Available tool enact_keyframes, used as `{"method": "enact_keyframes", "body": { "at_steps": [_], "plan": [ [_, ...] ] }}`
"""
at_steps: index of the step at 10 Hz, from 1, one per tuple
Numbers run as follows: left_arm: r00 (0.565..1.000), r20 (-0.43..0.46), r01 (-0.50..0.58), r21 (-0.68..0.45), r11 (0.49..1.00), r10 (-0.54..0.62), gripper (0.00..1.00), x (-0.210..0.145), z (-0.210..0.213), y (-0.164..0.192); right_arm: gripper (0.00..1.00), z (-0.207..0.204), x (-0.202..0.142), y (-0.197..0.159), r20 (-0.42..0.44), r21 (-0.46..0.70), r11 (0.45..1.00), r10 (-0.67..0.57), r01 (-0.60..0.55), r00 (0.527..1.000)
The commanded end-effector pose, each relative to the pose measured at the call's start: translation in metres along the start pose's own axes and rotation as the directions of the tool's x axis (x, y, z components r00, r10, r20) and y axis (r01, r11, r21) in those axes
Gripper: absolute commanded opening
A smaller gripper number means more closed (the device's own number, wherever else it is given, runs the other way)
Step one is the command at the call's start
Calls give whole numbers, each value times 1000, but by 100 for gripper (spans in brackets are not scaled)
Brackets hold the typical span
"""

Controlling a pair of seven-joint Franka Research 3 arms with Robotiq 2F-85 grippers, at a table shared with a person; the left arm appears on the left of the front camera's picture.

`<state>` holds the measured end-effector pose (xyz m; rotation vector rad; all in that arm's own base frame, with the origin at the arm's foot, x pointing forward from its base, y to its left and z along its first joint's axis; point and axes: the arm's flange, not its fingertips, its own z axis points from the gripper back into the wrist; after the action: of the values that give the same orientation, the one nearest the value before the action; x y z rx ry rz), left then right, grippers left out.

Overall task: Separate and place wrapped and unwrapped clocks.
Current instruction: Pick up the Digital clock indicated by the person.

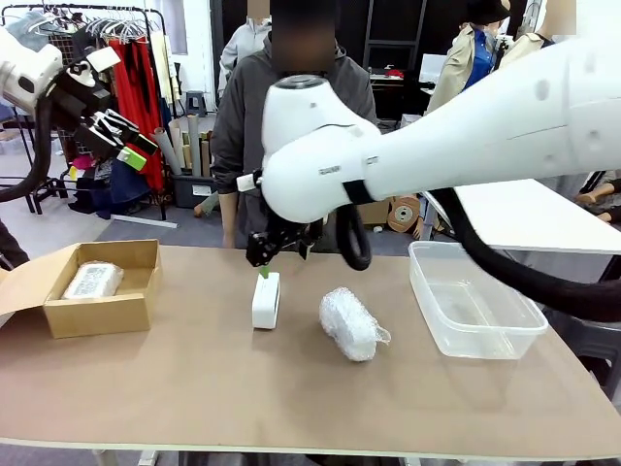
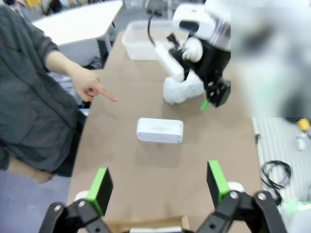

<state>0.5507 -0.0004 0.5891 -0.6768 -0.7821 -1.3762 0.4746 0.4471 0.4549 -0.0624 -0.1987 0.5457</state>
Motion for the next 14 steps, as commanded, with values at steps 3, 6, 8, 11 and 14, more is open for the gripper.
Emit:
{"method": "enact_keyframes", "body": {
  "at_steps": [3,6,8,11,14],
  "plan": [
    [1000,4,7,-6,1000,-7,100,0,1,-1,100,-29,59,23,83,-16,978,-205,207,975],
    [1000,4,7,-6,1000,-7,100,0,1,-1,100,-50,67,10,99,-48,936,-343,349,934],
    [1000,4,7,-6,1000,-7,100,0,1,-1,100,-49,67,5,76,-4,956,-291,292,954],
    [1000,4,7,-6,1000,-7,100,0,1,-1,100,-49,67,5,76,-4,956,-291,292,954],
    [1000,4,7,-6,1000,-7,100,0,1,-1,100,-52,66,12,62,4,918,-395,395,917]
  ]
}}
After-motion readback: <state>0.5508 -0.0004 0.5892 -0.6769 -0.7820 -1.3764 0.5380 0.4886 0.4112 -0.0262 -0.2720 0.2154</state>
